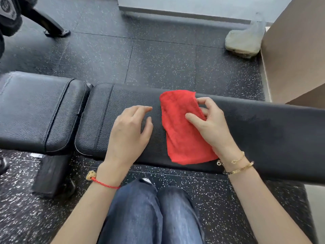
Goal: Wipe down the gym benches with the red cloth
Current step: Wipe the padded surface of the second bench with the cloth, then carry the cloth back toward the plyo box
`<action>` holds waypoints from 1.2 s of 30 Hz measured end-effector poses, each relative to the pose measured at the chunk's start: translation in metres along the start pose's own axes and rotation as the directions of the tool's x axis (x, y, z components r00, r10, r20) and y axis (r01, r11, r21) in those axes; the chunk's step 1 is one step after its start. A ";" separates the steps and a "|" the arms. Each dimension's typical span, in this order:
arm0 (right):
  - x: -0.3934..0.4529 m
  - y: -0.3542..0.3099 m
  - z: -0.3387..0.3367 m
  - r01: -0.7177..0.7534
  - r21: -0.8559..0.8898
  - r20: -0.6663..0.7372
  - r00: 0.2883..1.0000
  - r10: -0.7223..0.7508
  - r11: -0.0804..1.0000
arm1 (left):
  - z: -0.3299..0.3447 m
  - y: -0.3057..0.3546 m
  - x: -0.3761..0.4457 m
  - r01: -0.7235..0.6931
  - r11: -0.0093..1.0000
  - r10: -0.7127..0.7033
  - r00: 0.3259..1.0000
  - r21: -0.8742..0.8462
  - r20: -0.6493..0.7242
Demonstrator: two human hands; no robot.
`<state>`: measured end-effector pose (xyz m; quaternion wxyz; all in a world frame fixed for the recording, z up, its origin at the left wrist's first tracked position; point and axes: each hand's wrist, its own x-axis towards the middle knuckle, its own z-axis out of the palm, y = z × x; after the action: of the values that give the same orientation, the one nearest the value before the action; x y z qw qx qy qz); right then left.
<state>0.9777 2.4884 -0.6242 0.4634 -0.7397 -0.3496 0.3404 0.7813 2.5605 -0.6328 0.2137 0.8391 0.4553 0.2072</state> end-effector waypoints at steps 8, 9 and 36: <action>-0.026 -0.139 0.000 -0.066 0.067 0.063 0.996 0.062 0.996 | -0.139 0.042 0.012 0.143 0.990 -0.143 0.990 0.005 -0.021; -0.030 -0.160 -0.002 -0.070 0.076 0.071 0.995 0.065 0.995 | -0.159 0.051 0.012 0.168 0.986 -0.168 0.985 -0.003 -0.031; -0.149 -0.499 -0.077 0.136 0.155 0.365 0.912 -0.185 0.979 | -0.493 0.229 -0.039 0.306 0.952 -0.293 0.929 0.026 -0.224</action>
<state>0.8625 2.4926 -0.1105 0.4596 -0.5983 -0.4697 0.4584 0.6494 2.4978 -0.1081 0.1666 0.7380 0.6048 0.2487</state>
